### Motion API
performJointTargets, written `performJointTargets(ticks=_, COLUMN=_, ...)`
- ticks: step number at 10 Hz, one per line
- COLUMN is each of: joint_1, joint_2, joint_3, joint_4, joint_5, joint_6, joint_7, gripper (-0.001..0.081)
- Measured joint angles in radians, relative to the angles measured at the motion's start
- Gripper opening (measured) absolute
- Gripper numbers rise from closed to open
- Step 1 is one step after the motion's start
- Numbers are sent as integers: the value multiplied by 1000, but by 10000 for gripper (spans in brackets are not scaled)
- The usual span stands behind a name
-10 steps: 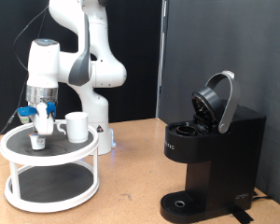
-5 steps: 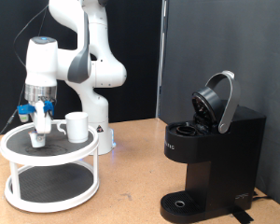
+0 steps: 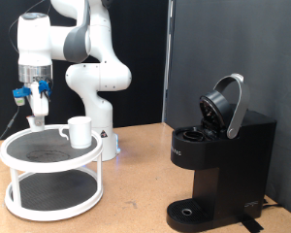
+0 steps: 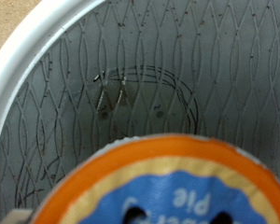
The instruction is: Make a cup of coffee with the keurig machine
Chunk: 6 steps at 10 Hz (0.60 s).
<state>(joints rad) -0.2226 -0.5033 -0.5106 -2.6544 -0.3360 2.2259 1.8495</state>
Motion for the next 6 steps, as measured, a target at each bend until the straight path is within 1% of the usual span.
performJointTargets(ticks=1, joint_1=1, joint_2=0, joint_3=-1, joint_4=0, joint_5=15, joint_6=-10, joint_7=-5, gripper=350)
performJointTargets(ticks=2, joint_1=10, joint_2=-1, joint_3=-4, joint_4=8, joint_5=74, joint_6=-37, joint_7=-13, gripper=350)
performJointTargets(ticks=3, joint_1=34, joint_2=-3, joint_3=-10, joint_4=32, joint_5=161, joint_6=-95, joint_7=-37, gripper=350)
performJointTargets(ticks=4, joint_1=68, joint_2=-4, joint_3=-20, joint_4=65, joint_5=260, joint_6=-156, joint_7=-69, gripper=350)
performJointTargets(ticks=5, joint_1=104, joint_2=-6, joint_3=-28, joint_4=95, joint_5=356, joint_6=-197, joint_7=-92, gripper=350)
performJointTargets(ticks=6, joint_1=131, joint_2=-9, joint_3=-26, joint_4=110, joint_5=426, joint_6=-205, joint_7=-90, gripper=350)
